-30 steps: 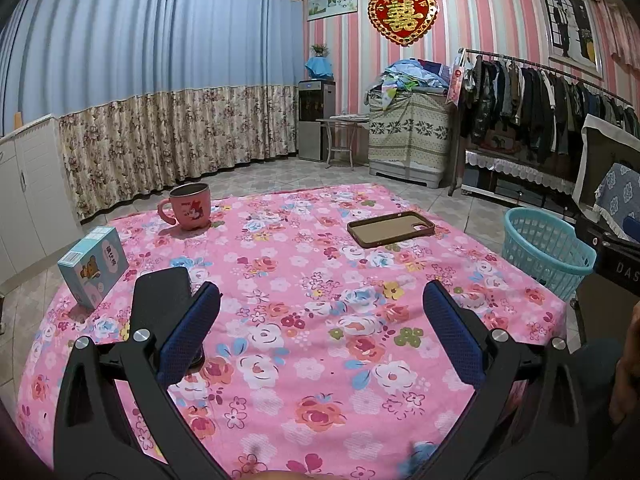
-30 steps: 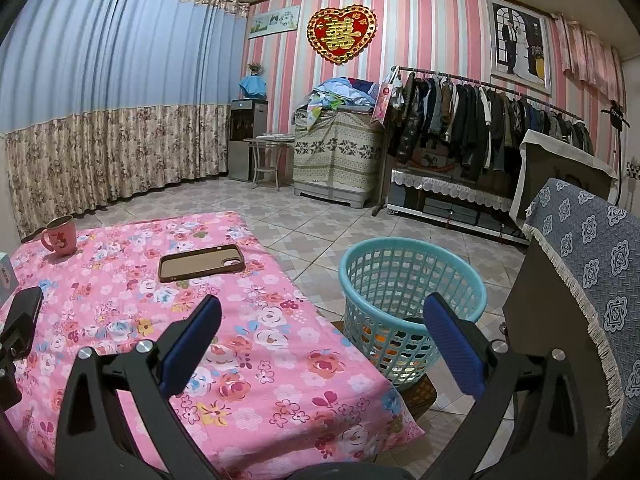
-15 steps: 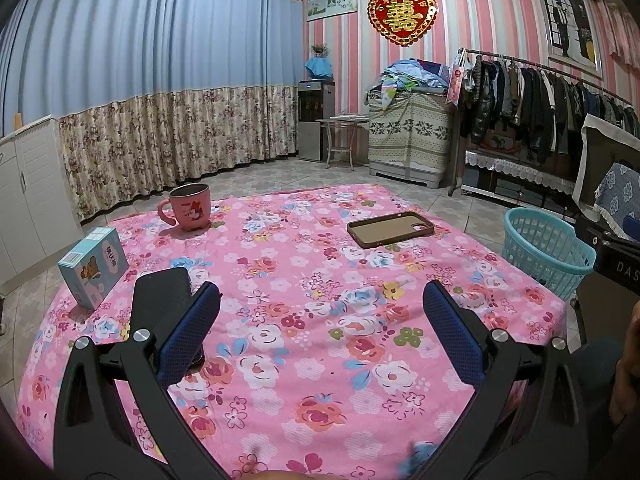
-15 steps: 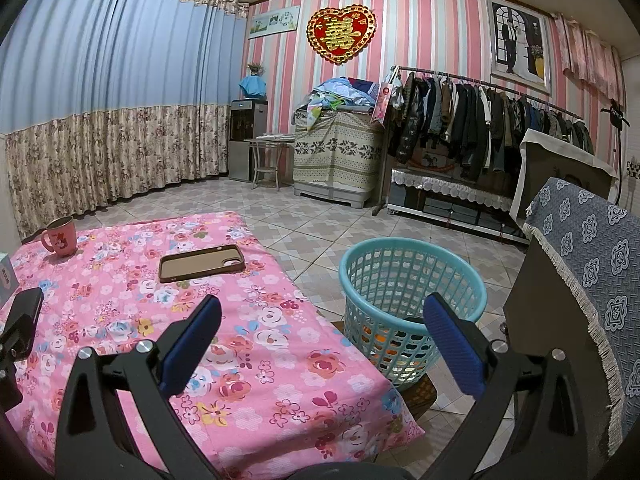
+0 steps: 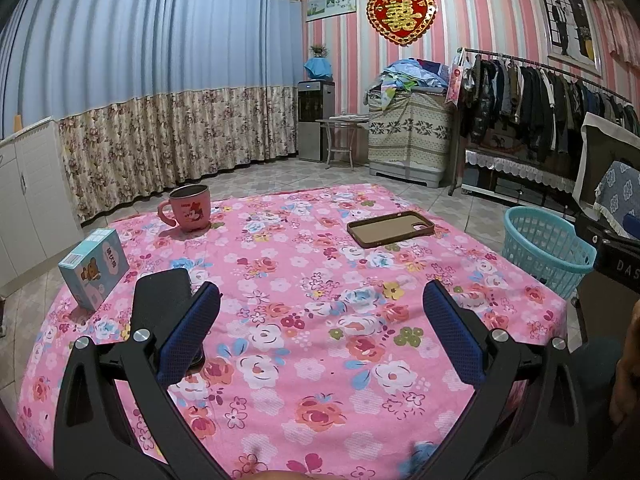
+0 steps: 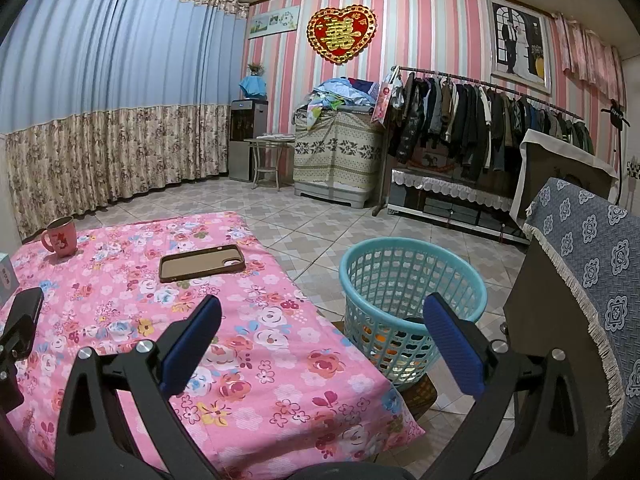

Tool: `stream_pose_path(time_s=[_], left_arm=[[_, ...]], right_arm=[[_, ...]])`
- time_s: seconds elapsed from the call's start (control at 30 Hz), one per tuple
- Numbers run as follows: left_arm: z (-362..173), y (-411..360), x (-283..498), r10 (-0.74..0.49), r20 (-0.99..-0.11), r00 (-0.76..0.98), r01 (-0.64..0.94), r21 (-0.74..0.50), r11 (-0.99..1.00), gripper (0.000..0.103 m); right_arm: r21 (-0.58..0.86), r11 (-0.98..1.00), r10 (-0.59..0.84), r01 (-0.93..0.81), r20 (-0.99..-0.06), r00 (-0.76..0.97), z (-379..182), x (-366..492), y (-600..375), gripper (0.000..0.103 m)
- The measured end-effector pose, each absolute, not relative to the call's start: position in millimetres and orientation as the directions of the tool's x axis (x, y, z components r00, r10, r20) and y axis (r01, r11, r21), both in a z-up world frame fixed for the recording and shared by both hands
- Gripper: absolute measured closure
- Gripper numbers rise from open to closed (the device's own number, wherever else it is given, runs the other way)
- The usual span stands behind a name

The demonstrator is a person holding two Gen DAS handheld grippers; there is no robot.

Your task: Collect trash

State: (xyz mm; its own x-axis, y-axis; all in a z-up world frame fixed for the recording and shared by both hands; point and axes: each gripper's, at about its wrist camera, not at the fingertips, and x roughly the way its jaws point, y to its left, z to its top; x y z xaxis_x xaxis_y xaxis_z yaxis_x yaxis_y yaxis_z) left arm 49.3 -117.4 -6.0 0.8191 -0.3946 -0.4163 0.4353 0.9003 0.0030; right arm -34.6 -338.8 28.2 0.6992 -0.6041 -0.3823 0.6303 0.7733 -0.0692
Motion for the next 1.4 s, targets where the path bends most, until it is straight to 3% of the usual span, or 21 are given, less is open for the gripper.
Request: stream_pose_path(time_s=[1.4], left_arm=[[-6.0, -117.6, 50.5, -0.393, -0.417, 0.82, 0.435, 0.007, 0.9, 0.005]], right_arm=[[-0.073, 0.776, -0.602, 0.627, -0.383, 0.701, 25.5, -33.0, -338.0, 0.004]])
